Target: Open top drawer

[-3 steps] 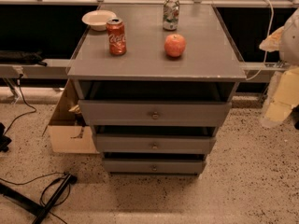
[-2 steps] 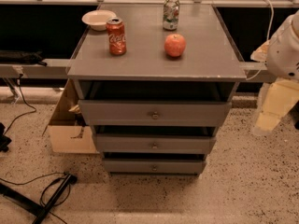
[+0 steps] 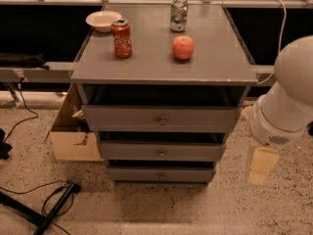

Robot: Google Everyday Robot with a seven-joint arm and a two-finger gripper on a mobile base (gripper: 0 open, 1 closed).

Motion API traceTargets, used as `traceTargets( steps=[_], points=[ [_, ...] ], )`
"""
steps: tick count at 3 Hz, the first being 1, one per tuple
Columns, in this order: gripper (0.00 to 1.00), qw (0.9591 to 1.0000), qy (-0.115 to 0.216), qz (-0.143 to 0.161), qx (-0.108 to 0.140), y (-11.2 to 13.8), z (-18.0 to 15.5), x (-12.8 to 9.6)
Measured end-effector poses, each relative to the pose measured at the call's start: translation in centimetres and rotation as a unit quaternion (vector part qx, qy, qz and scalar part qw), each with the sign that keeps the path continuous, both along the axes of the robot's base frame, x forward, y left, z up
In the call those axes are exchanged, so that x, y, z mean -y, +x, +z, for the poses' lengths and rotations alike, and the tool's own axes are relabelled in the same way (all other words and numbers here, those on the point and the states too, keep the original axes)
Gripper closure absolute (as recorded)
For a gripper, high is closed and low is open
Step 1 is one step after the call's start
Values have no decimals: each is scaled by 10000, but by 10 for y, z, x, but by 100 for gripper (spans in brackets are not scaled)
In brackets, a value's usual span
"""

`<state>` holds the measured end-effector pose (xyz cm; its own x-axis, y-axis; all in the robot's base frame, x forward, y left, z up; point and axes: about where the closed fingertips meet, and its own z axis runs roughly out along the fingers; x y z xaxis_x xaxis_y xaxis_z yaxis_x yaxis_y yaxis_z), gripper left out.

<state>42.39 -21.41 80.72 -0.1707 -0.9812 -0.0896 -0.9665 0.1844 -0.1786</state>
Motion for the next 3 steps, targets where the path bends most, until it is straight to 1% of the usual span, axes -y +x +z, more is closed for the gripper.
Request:
traceTargets(
  steps=[1,2,3],
  points=[
    [0,9995,-206,221,-124,16,-59,5],
    [0,9986,-298,395,-172,48,-98,4],
    [0,9978,-278,595,-81,98,-125,-10]
  ],
)
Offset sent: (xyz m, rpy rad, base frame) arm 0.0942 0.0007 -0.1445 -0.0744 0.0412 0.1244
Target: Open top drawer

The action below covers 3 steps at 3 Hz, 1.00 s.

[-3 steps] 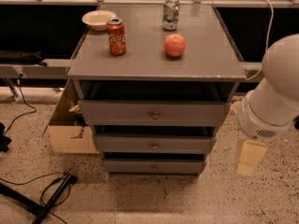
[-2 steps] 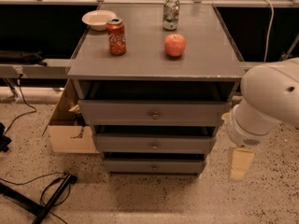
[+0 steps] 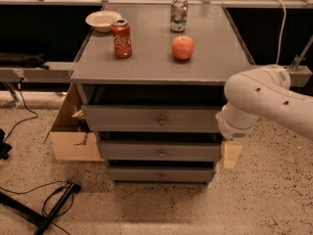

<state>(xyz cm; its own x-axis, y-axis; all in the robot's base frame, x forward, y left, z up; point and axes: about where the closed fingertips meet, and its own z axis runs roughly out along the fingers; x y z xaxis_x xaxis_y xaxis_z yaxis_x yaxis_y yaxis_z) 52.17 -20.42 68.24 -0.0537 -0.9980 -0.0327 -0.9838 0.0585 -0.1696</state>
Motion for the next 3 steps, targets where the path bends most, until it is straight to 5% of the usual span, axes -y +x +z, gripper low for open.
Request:
traceTargets(
  steps=[3],
  points=[
    [0,9996,33,99,249,93,-31,-28]
  ],
)
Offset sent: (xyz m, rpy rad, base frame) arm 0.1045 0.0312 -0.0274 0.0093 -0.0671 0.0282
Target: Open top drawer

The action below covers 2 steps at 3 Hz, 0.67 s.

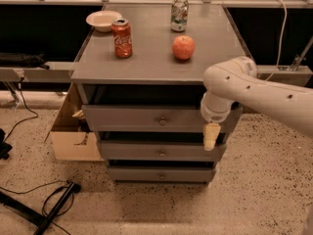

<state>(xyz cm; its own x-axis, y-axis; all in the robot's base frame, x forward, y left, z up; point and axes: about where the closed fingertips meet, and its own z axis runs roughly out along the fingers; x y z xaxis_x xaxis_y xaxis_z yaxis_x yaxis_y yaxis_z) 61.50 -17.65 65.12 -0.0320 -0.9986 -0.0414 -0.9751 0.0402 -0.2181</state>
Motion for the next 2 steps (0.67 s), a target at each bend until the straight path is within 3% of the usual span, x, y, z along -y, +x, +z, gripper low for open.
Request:
traceTargets(
  steps=[1,2],
  points=[
    [0,10000,16,-56,27,21,-11,-6],
    [14,9998,-46,-201,-55,22,-19,-3]
  ],
)
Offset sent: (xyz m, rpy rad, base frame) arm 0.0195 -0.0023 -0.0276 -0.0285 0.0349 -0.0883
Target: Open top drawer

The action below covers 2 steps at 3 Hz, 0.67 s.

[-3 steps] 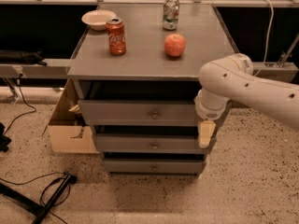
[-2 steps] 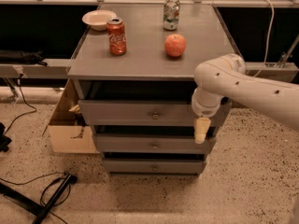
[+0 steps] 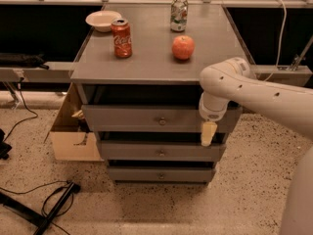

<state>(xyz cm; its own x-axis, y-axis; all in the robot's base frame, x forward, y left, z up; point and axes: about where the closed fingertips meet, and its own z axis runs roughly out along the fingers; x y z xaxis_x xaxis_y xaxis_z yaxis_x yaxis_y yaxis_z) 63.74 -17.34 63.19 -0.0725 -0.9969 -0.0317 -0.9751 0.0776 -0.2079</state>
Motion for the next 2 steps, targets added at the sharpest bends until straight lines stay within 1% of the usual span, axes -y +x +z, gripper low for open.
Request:
traceTargets(
  steps=[1,2],
  points=[
    [37,9998,-115,-106,-134,-12,1,6],
    [61,9995,-134,-149,-246,-20,5,10]
  ],
)
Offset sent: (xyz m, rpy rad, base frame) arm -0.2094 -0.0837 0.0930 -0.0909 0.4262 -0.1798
